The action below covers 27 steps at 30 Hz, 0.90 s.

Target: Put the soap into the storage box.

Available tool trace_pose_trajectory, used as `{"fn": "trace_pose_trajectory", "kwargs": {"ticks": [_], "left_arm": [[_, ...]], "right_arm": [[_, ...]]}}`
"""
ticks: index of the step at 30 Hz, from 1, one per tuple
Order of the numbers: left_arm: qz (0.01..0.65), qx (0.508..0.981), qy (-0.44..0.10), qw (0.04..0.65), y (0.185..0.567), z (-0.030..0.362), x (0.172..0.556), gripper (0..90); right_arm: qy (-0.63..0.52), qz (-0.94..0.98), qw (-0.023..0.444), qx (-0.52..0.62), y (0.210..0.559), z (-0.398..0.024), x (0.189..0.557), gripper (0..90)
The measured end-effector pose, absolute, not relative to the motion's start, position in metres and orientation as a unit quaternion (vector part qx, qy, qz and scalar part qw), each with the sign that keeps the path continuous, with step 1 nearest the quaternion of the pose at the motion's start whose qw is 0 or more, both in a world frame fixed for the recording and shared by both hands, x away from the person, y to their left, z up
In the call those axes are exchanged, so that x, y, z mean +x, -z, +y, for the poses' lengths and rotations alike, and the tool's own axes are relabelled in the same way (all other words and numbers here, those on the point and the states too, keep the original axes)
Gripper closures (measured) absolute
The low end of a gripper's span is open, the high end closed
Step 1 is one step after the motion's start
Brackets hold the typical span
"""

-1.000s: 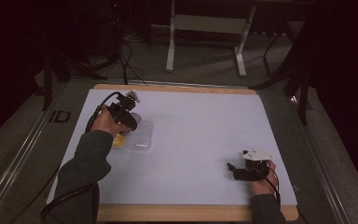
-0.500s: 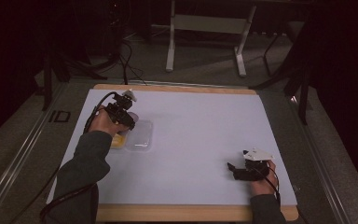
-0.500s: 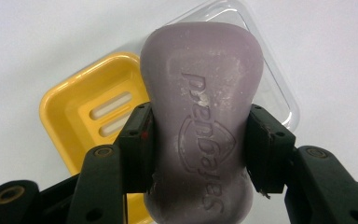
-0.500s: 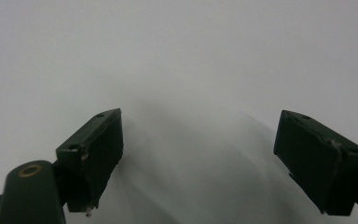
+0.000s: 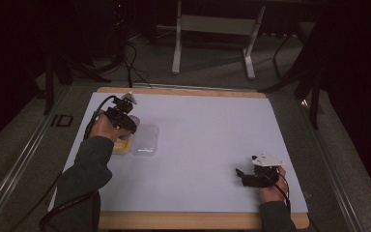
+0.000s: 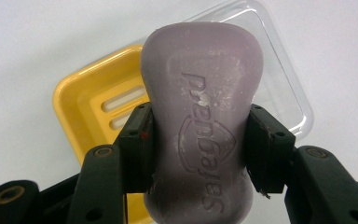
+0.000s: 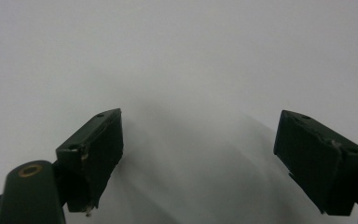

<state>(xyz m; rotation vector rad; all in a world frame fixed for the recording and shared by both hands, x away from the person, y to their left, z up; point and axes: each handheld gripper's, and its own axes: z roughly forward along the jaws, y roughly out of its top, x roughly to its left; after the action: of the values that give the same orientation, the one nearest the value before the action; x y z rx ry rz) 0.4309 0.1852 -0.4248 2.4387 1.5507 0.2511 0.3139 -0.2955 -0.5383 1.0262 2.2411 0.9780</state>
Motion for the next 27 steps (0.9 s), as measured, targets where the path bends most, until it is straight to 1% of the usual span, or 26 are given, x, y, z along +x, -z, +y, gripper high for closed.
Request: {"fn": "trace_pose_trajectory", "kwargs": {"ticks": [11,27], "left_arm": [[0.558,0.816,-0.088,0.12,0.43,0.196,0.432,49.9],[0.574,0.807,-0.082,0.113,0.442,0.201,0.435,49.9]], "right_arm": [[-0.356,0.821,0.243,0.374,0.538,-0.295,0.314,15.4],[-0.355,0.821,0.243,0.374,0.538,-0.295,0.314,15.4]]}}
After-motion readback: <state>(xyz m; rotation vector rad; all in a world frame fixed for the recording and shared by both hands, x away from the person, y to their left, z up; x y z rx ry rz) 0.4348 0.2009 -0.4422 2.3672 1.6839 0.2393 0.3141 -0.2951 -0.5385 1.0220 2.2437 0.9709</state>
